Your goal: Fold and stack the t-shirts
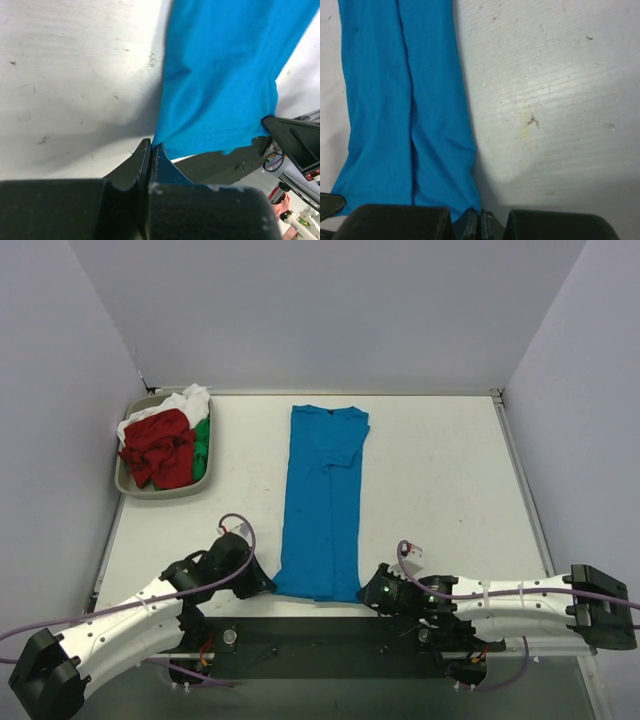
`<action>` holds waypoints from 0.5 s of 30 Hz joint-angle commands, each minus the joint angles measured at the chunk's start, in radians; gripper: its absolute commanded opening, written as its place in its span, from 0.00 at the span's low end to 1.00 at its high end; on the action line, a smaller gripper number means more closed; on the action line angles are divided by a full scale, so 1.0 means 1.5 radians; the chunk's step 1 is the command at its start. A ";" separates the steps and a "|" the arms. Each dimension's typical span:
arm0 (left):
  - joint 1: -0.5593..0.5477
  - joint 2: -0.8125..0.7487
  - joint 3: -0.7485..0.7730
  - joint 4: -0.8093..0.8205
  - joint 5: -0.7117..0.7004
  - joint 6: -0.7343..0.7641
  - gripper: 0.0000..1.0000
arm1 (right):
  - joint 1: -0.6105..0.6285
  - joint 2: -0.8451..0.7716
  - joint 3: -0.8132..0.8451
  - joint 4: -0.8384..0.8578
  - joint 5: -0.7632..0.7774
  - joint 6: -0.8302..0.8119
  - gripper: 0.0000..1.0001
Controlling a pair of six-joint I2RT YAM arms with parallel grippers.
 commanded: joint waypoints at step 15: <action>-0.274 -0.023 0.017 -0.099 -0.168 -0.185 0.00 | 0.164 0.118 0.117 -0.239 0.085 0.048 0.00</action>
